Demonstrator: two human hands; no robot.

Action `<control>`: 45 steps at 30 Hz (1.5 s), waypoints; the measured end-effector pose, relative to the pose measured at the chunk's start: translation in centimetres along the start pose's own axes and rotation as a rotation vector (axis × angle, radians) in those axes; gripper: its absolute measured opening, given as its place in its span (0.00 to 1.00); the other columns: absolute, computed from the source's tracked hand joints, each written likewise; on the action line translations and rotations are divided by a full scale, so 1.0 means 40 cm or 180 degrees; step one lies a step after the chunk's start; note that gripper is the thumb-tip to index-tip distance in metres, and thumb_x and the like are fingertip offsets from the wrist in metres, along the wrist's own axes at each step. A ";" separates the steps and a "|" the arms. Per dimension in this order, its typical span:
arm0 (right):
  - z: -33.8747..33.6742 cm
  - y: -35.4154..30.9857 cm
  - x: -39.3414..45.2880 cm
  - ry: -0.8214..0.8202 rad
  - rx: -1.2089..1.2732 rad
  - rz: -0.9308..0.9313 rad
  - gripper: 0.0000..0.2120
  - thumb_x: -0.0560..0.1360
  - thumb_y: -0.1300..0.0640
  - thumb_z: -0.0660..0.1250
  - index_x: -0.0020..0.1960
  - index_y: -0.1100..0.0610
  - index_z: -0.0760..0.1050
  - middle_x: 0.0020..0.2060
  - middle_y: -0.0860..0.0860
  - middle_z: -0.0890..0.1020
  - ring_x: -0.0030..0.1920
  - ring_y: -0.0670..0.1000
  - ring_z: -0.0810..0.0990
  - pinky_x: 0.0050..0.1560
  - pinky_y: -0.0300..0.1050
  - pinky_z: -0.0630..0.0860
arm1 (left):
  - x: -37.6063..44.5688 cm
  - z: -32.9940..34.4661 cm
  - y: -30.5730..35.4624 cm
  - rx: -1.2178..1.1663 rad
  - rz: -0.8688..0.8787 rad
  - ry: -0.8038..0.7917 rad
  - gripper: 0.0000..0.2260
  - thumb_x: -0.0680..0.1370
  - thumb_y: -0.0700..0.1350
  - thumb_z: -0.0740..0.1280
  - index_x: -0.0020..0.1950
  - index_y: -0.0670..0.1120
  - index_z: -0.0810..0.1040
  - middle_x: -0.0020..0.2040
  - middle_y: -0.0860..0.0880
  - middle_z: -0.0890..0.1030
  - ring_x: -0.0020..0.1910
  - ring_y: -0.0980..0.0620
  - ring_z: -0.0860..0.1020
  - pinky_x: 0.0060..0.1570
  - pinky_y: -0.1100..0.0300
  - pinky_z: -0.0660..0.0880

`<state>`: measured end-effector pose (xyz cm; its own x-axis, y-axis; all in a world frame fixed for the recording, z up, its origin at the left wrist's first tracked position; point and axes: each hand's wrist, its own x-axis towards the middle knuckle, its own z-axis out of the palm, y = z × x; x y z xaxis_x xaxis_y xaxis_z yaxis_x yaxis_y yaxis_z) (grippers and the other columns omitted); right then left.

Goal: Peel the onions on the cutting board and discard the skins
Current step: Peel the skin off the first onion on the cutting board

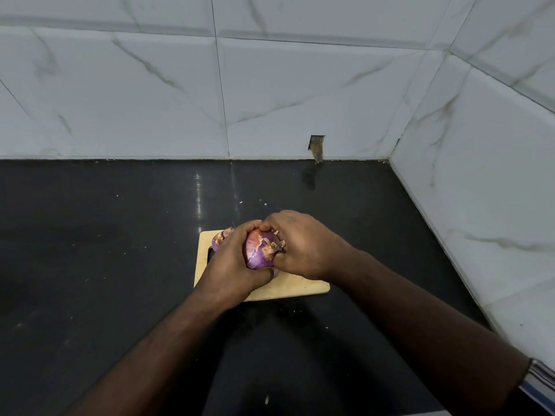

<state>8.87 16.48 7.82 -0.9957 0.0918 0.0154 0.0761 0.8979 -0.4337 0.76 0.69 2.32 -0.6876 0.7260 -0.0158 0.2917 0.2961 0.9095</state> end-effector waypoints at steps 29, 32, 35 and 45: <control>0.021 0.009 -0.014 0.0317 0.0277 0.0076 0.20 0.73 0.58 0.71 0.64 0.57 0.79 0.54 0.53 0.82 0.53 0.49 0.79 0.54 0.47 0.78 | 0.003 0.007 -0.020 -0.0481 -0.0235 -0.0100 0.37 0.67 0.38 0.81 0.70 0.56 0.70 0.60 0.59 0.78 0.56 0.61 0.80 0.50 0.71 0.76; 0.024 0.032 -0.015 0.0430 0.0462 0.0201 0.17 0.75 0.59 0.69 0.63 0.55 0.80 0.54 0.50 0.83 0.52 0.45 0.80 0.52 0.41 0.79 | 0.003 0.002 -0.017 -0.0649 -0.0395 -0.0172 0.36 0.67 0.39 0.82 0.70 0.56 0.71 0.61 0.57 0.78 0.55 0.59 0.81 0.52 0.68 0.78; 0.007 0.053 -0.026 0.0366 0.1449 0.0443 0.19 0.70 0.56 0.72 0.61 0.49 0.79 0.54 0.42 0.81 0.52 0.43 0.80 0.51 0.41 0.79 | 0.009 -0.014 -0.014 -0.1085 -0.0586 -0.0236 0.39 0.62 0.41 0.84 0.68 0.56 0.70 0.62 0.50 0.78 0.56 0.56 0.82 0.52 0.62 0.80; -0.018 0.047 -0.012 -0.0042 0.1815 0.0145 0.23 0.68 0.67 0.75 0.59 0.52 0.71 0.51 0.44 0.75 0.54 0.47 0.76 0.49 0.50 0.81 | 0.031 -0.035 0.019 -0.2498 -0.1002 -0.0480 0.27 0.73 0.27 0.70 0.69 0.45 0.75 0.60 0.39 0.81 0.42 0.52 0.84 0.33 0.63 0.79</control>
<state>9.54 18.44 7.63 -0.9929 0.1162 -0.0244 0.0816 0.5183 -0.8513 -0.78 0.94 3.57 -0.5473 0.7733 -0.3202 -0.4807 0.0228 0.8766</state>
